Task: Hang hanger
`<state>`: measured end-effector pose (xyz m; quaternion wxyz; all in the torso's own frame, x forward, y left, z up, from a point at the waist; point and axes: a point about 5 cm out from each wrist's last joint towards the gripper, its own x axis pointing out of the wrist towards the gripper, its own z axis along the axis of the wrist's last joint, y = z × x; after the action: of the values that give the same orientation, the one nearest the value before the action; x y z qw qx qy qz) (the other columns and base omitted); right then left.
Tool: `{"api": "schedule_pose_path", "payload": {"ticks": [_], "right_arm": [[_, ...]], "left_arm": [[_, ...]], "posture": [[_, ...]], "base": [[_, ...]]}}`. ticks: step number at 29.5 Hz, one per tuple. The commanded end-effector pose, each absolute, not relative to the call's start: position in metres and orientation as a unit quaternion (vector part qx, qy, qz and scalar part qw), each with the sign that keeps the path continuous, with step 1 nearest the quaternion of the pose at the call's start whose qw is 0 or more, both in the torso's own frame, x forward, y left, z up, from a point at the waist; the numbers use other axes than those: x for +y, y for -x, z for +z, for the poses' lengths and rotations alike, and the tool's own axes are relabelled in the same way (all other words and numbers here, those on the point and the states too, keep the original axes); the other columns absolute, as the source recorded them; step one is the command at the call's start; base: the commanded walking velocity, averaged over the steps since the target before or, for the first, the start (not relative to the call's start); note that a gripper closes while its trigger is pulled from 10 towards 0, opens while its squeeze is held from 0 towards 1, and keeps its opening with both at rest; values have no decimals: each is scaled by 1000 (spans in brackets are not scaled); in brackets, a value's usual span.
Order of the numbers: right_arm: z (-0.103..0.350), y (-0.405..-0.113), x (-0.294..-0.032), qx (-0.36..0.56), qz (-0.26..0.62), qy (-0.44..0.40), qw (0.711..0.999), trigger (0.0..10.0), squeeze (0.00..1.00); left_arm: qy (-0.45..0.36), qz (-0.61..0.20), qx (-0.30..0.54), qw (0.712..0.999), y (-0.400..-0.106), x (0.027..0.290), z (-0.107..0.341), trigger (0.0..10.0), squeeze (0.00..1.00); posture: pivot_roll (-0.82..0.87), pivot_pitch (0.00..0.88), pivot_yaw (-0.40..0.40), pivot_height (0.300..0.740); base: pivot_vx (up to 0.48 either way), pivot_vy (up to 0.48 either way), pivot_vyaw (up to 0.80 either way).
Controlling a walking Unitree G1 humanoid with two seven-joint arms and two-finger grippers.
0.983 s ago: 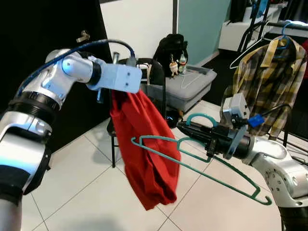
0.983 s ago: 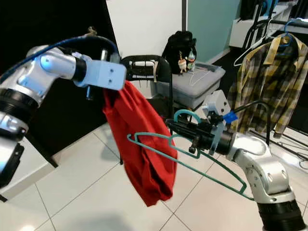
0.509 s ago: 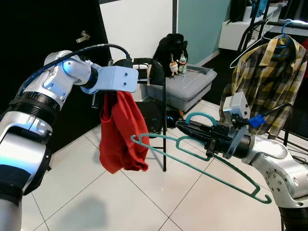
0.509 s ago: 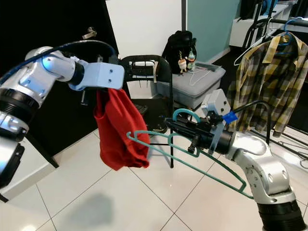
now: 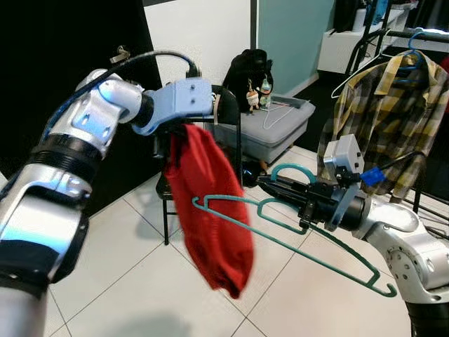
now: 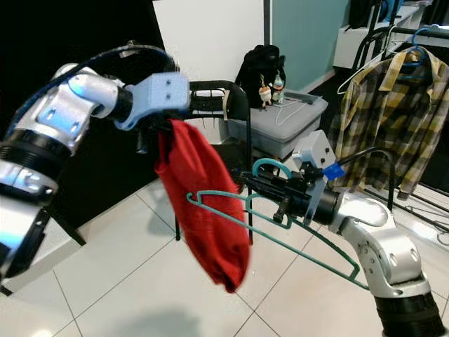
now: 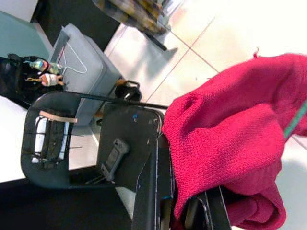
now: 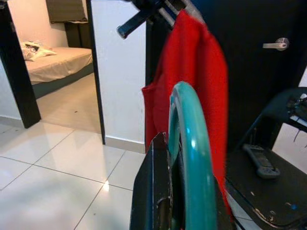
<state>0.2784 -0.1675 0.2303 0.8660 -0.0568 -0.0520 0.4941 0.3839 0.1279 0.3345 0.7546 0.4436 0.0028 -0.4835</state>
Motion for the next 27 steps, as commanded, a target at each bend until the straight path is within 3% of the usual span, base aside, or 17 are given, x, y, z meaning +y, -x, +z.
{"api": "schedule_pose_path", "payload": {"ticks": [1,2,4,5,6,7,14,27], "right_arm": [[235,-276,-162,-64,506,62,858,10000,0],[235,-276,-162,-64,506,62,858,10000,0],[237,-274,-164,-69,504,64,859,10000,0],[238,-274,-164,-70,503,65,859,10000,0],[238,-274,-164,-70,503,65,859,10000,0],[239,-273,-166,-72,500,67,861,10000,0],[241,-272,-169,-77,491,70,865,10000,0],[244,-281,-173,-85,463,84,878,10000,0]], "left_arm": [[-401,-470,-2,786,-386,131,345,10000,0],[-401,-470,-2,786,-386,131,345,10000,0],[-240,-428,7,871,-398,135,348,10000,0],[-192,-411,15,891,-401,136,347,10000,0],[-192,-411,15,891,-401,136,347,10000,0],[-125,-373,46,918,-407,142,342,10000,0],[-95,-330,100,934,-409,147,335,10000,0],[-72,-349,138,924,-403,140,346,10000,0]], "posture": [[-90,0,111,740],[-90,0,111,740],[-98,0,117,740],[-98,0,117,740],[-98,0,117,740],[-100,0,118,740],[-99,0,117,740],[-95,0,114,740]], "base": [[0,0,0],[0,0,0],[0,0,0],[0,0,0],[0,0,0],[0,0,0],[0,0,0],[0,0,0]]}}
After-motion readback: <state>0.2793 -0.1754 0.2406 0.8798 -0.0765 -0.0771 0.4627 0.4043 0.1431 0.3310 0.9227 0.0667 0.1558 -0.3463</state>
